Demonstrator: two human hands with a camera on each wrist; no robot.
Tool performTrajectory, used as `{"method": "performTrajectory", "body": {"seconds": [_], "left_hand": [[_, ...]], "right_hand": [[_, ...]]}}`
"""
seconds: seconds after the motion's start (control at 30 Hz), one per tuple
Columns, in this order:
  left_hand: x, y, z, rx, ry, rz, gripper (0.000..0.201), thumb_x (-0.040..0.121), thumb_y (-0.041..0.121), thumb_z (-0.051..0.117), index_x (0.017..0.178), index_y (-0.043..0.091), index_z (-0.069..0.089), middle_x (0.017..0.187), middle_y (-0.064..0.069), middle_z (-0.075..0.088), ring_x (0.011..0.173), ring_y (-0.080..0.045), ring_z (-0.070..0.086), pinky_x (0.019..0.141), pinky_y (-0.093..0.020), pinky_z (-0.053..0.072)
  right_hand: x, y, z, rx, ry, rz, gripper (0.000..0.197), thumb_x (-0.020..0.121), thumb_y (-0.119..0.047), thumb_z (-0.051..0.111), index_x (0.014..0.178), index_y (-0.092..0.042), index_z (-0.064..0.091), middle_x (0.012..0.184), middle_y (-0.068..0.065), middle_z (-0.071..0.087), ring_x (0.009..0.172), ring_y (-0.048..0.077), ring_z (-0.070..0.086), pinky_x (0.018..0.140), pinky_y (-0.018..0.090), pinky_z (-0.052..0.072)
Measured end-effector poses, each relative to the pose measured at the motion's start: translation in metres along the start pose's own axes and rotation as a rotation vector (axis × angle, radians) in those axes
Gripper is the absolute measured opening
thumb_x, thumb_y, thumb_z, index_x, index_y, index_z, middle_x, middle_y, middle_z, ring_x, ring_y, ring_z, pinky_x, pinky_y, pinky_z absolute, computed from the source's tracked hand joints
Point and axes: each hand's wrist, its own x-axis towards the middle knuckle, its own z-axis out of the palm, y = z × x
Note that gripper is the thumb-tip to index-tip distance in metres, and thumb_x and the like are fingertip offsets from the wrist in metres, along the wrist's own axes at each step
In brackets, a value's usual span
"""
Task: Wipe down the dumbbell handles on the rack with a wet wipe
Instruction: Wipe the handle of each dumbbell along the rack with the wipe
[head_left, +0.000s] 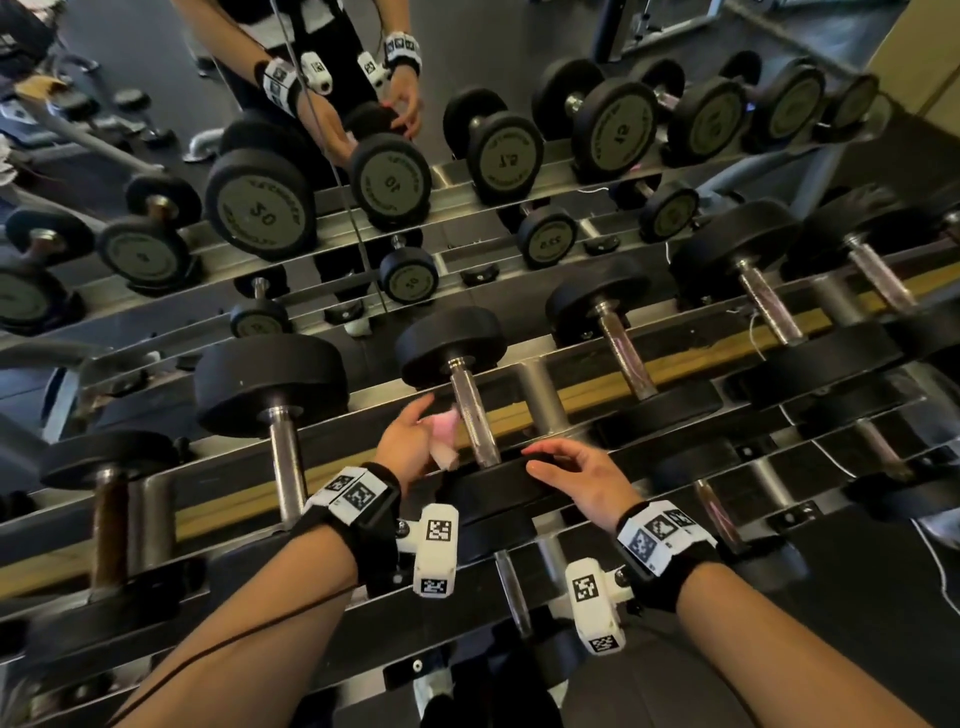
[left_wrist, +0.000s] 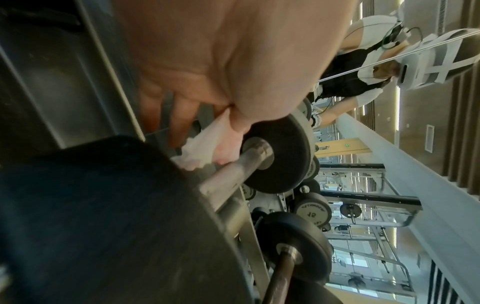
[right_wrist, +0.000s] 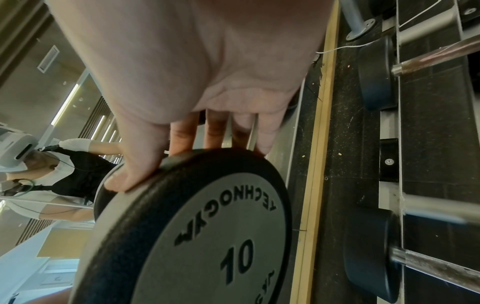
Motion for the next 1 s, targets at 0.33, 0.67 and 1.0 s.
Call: {"method": "performTrajectory", "body": {"seconds": [0.33, 0.67, 1.0], "left_hand": [[0.009, 0.005, 0.025, -0.308, -0.076, -0.145, 0.034, 0.105, 0.006, 0.044, 0.137, 0.000, 0.053, 0.103, -0.015, 0.070, 0.088, -0.026, 0.069, 0.073, -0.036, 0.055], [0.001, 0.006, 0.027, -0.355, -0.063, -0.120, 0.030, 0.102, 0.002, 0.046, 0.126, 0.010, 0.062, 0.109, -0.015, 0.071, 0.095, -0.028, 0.069, 0.082, -0.038, 0.057], [-0.004, 0.005, 0.019, -0.338, -0.015, -0.178, 0.032, 0.100, -0.001, 0.052, 0.131, -0.002, 0.060, 0.117, -0.022, 0.067, 0.086, -0.027, 0.068, 0.068, -0.033, 0.061]], "right_hand": [[-0.001, -0.002, 0.001, -0.013, -0.012, 0.008, 0.022, 0.085, -0.029, 0.073, 0.107, -0.031, 0.071, 0.112, 0.001, 0.070, 0.105, 0.016, 0.067, 0.088, 0.033, 0.057], [-0.003, -0.006, 0.002, 0.003, 0.003, 0.031, 0.022, 0.085, -0.028, 0.073, 0.107, -0.031, 0.071, 0.110, 0.000, 0.071, 0.099, 0.011, 0.069, 0.076, 0.023, 0.057], [-0.004, -0.008, 0.001, -0.014, -0.006, 0.016, 0.020, 0.086, -0.027, 0.072, 0.105, -0.031, 0.071, 0.106, -0.006, 0.071, 0.098, 0.006, 0.068, 0.076, 0.019, 0.056]]}}
